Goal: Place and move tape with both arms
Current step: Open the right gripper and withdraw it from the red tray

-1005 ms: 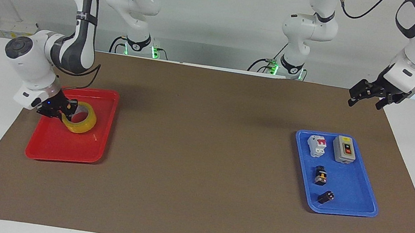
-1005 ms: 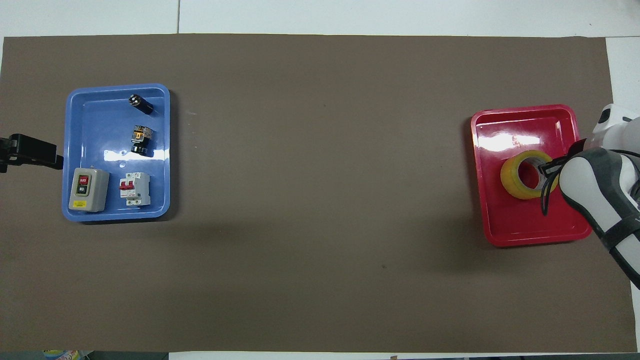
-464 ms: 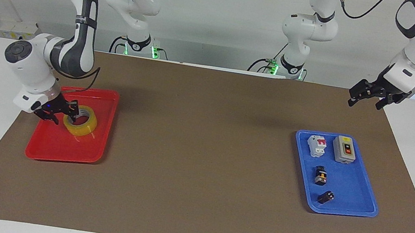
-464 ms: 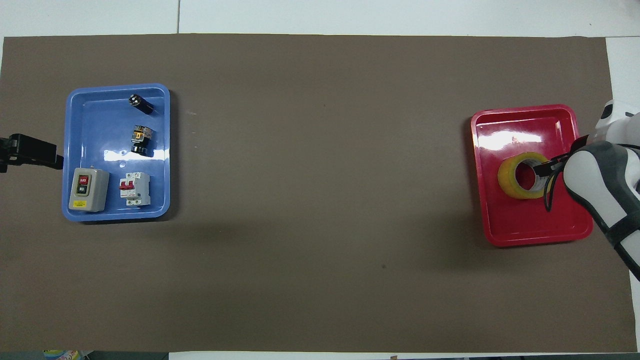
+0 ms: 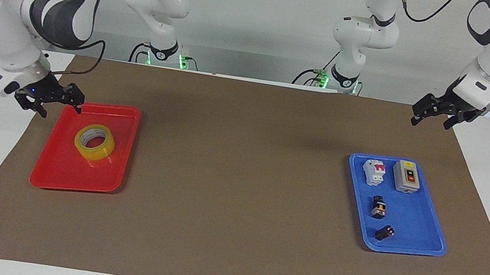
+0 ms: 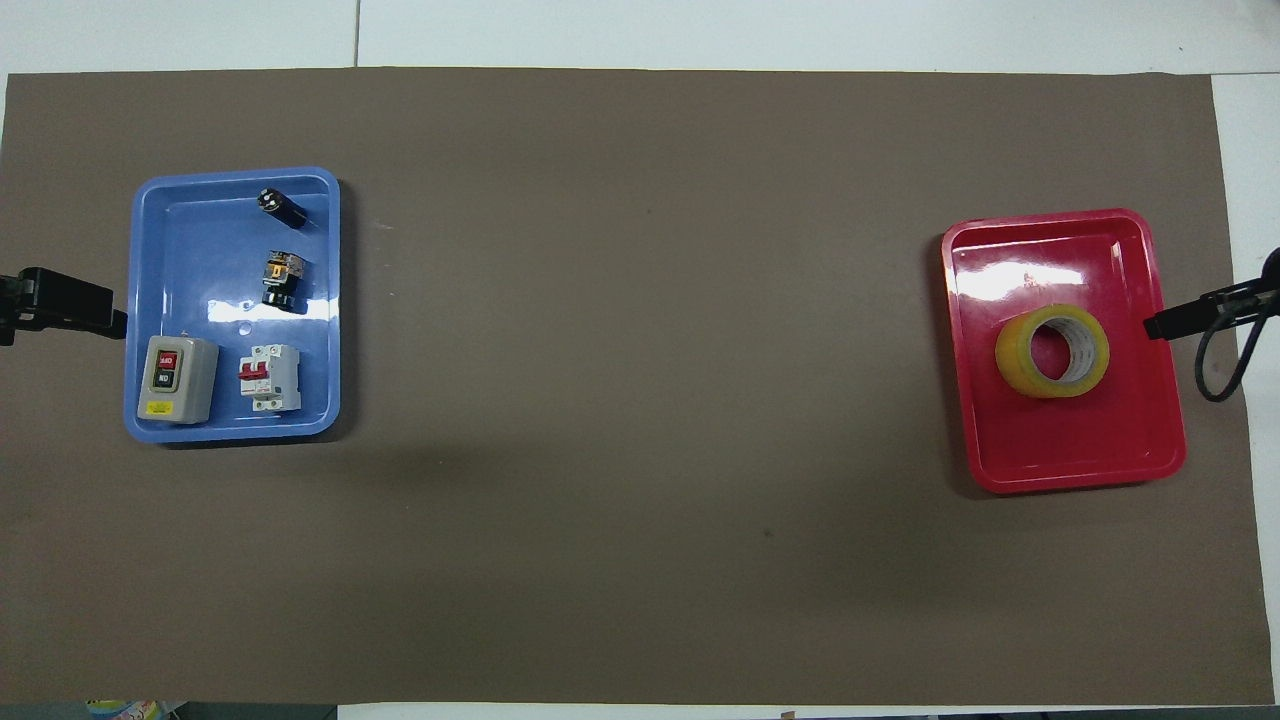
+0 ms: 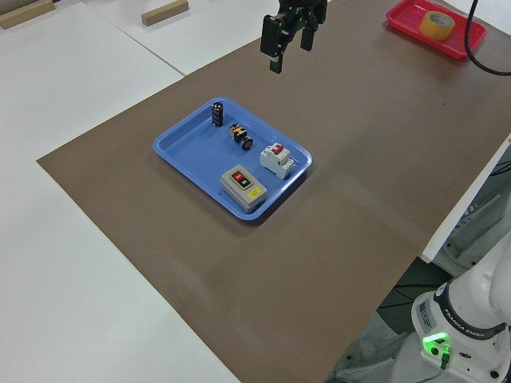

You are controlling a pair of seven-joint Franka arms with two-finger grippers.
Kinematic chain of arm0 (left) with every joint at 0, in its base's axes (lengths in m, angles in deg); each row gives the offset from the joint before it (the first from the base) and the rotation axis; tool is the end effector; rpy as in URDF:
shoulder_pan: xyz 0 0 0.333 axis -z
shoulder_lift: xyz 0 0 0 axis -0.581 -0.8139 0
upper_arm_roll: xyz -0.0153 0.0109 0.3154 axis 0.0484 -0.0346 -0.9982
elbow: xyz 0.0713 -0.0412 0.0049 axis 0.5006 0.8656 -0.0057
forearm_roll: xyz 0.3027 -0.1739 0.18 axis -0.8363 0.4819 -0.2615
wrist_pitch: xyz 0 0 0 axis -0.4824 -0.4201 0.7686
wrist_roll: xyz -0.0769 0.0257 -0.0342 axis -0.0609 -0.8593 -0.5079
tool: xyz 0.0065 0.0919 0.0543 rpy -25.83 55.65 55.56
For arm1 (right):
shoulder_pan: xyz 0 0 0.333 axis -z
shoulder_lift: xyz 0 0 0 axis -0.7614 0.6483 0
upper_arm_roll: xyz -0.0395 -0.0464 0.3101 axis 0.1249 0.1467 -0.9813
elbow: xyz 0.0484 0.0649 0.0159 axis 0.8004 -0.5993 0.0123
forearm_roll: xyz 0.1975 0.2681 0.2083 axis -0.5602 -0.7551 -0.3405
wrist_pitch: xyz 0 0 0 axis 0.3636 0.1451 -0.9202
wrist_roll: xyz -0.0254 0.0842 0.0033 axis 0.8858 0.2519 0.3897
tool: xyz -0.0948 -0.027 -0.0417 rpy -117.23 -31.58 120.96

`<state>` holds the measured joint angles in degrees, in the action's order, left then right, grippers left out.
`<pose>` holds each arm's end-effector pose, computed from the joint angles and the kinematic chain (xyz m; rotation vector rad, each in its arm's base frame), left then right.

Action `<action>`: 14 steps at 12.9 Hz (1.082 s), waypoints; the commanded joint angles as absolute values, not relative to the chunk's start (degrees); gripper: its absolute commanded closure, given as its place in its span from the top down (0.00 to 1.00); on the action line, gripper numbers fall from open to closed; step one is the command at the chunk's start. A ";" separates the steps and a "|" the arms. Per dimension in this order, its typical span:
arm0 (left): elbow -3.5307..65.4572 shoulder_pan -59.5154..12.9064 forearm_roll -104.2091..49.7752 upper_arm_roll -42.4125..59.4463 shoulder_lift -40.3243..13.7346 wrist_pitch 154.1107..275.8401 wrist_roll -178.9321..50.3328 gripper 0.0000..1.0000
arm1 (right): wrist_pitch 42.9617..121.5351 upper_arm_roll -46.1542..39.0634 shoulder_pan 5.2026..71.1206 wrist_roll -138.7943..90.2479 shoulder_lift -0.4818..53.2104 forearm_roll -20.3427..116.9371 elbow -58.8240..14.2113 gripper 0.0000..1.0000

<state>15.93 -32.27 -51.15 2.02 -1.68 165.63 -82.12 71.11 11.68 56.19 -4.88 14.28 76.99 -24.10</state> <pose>0.5415 0.0000 0.6053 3.1139 -0.0583 -0.0940 0.5561 -0.1410 0.4905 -3.0868 -0.3323 0.0452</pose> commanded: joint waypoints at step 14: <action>16.42 -33.06 -49.98 2.41 -0.77 165.01 -82.91 1.00 | 56.14 10.60 54.86 -17.51 7.24 82.49 -17.61 1.00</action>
